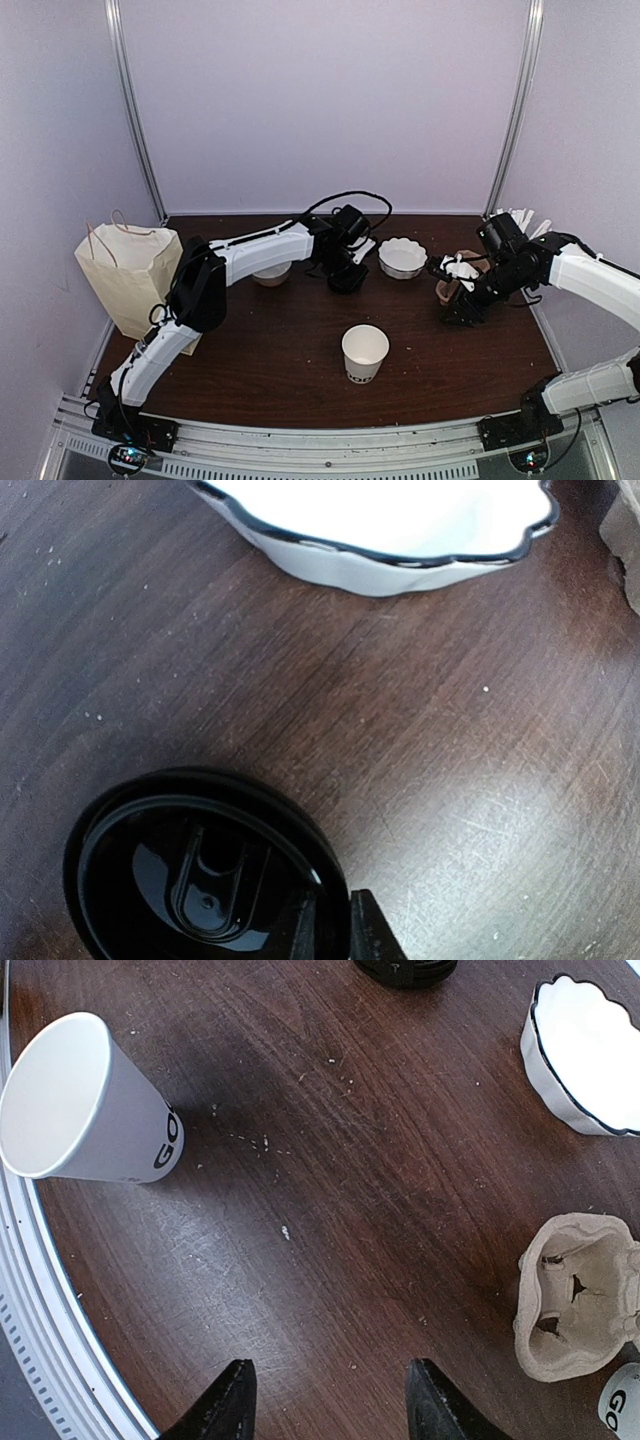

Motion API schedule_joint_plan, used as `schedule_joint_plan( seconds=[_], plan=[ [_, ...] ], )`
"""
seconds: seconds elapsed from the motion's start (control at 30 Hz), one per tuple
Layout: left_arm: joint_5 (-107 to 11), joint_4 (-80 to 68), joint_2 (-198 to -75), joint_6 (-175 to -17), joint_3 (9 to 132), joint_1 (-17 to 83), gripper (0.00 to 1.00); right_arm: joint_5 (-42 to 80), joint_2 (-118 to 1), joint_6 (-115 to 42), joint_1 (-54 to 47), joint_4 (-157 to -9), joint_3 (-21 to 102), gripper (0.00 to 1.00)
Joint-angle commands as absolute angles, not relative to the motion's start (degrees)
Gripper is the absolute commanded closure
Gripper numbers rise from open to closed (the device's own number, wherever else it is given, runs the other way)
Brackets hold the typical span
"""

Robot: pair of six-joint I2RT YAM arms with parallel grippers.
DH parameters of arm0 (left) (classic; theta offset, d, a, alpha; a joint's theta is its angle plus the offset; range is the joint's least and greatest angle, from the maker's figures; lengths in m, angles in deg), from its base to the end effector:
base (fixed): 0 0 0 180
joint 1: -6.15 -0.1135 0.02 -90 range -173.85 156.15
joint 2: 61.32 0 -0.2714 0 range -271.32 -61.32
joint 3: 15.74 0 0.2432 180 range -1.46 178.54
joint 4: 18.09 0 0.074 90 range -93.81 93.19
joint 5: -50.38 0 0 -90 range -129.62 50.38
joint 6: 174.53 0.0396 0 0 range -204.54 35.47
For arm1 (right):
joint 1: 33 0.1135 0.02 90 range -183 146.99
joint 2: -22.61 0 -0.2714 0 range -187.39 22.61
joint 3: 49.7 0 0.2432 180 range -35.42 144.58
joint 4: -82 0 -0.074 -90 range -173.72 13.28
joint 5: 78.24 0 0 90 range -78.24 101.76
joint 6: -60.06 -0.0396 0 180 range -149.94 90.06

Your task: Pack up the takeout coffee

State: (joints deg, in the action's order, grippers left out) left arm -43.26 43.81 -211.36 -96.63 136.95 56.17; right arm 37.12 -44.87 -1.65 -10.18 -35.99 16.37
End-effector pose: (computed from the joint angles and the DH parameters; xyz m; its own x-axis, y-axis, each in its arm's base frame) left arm 0.3554 -0.4277 0.1627 -0.7046 0.5147 -0.4885 0.6524 0.7407 -0.1605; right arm 0.1854 0.0964 0.2600 -0.4760 -0.6649 -0.5755 -0.8548 0.5036 0.1252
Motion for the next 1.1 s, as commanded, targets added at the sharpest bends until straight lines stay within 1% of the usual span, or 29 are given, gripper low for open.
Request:
schedule_joint_plan(
  seconds=[0.0, 0.17, 0.47, 0.57, 0.67, 0.7, 0.77, 0.8, 0.83, 0.9, 0.97, 1.07],
  plan=[
    [-43.2, 42.7, -206.3, -96.0, 137.0, 56.3, 0.92, 35.9, -44.2, -1.2, -10.4, -36.5, 15.6, 0.45],
    [-43.7, 42.0, -200.6, -95.9, 134.9, 56.3, 0.93, 36.3, -44.4, -1.2, -10.4, -36.5, 15.7, 0.45],
    [-48.9, 38.7, -192.7, -98.5, 129.8, 56.3, 0.93, 36.9, -44.4, -1.4, -10.4, -36.3, 16.1, 0.45],
    [-53.7, 36.8, -189.6, -100.0, 128.1, 56.3, 0.94, 36.3, -43.3, -1.9, -10.4, -35.5, 18.5, 0.46],
    [-59.1, 32.9, -185.2, -102.6, 124.6, 56.3, 0.94, 34.9, -41.5, -1.3, -10.4, -35.0, 22.8, 0.44],
    [-60.4, 32.2, -183.8, -103.3, 123.9, 56.3, 0.93, 35.1, -41.2, -0.9, -10.4, -34.5, 24.8, 0.42],
    [-62.5, 31.1, -181.4, -104.5, 123.0, 56.3, 0.93, 37.8, -41.2, -1.6, -10.7, -32.7, 28.9, 0.26],
    [-63.3, 30.4, -180.1, -104.9, 122.3, 56.3, 0.92, 41.8, -41.5, -2.5, -11.3, -31.4, 30.8, 0.2],
    [-64.0, 29.3, -178.7, -105.8, 121.2, 56.3, 0.93, 45.8, -42.1, -3.9, -11.6, -30.9, 32.8, 0.17],
    [-65.9, 25.9, -174.7, -107.4, 117.9, 56.2, 0.92, 51.8, -43.7, -7.9, -11.6, -31.3, 36.4, 0.15],
    [-68.6, 21.7, -171.5, -109.1, 114.3, 56.3, 0.92, 54.2, -45.6, -11.9, -11.7, -32.6, 40.6, 0.15],
    [-72.0, 11.4, -166.2, -112.9, 107.2, 56.3, 0.92, 57.1, -47.9, -18.3, -11.7, -36.0, 45.9, 0.14]
  ],
)
